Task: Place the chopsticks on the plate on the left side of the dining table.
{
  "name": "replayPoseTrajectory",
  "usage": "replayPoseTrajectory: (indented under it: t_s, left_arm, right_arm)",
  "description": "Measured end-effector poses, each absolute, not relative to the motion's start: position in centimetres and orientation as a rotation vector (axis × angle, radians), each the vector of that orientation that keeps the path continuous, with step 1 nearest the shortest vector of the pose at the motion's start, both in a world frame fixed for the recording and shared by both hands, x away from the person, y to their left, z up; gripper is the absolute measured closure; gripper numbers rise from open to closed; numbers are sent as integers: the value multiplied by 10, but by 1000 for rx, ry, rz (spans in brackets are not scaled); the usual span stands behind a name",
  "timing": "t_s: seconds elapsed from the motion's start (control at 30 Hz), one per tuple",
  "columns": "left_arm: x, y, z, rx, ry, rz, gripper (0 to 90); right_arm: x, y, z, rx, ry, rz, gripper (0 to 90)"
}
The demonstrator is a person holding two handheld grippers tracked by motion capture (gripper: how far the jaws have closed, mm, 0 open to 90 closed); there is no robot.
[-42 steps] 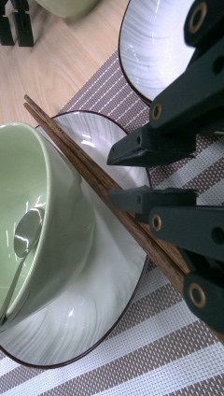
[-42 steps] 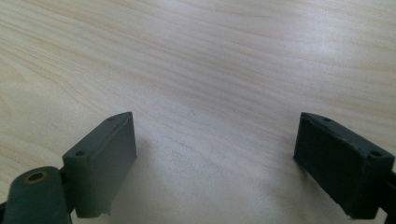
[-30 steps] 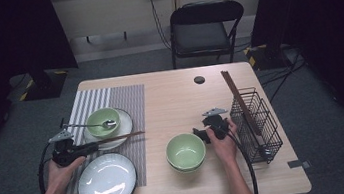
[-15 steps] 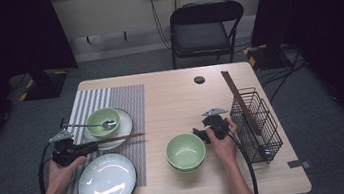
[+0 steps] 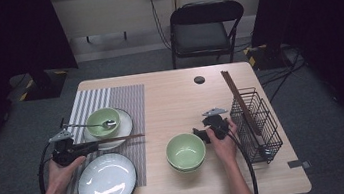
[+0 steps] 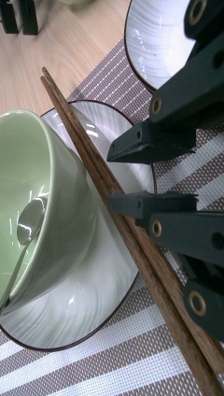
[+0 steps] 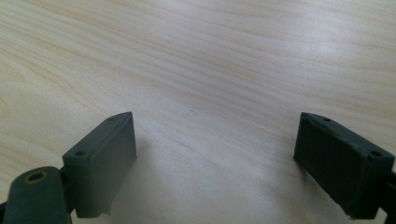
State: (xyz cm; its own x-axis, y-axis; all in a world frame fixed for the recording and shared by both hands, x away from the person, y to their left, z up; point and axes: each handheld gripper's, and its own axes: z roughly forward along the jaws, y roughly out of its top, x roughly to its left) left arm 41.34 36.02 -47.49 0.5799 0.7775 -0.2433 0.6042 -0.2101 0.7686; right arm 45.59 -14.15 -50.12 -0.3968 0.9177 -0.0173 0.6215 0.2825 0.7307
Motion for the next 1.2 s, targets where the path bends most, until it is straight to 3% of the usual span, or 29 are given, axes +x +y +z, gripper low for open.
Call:
replayPoseTrajectory:
  t_s: [0.3, 0.57, 0.97, 1.2]
  left_arm:
    - [404, 374, -461, 1836, 1094, 215, 693]
    - [396, 397, -457, 1798, 1092, 229, 577]
    - [394, 411, -459, 1802, 1197, 285, 290]
    - [395, 416, -470, 1796, 1268, 316, 241]
  right_arm:
    - [456, -142, -501, 1381, 2119, 906, 120]
    - [456, -142, -501, 1381, 2119, 907, 120]
    - [456, -142, -501, 1381, 2119, 906, 120]
    - [456, -142, -501, 1381, 2119, 906, 120]
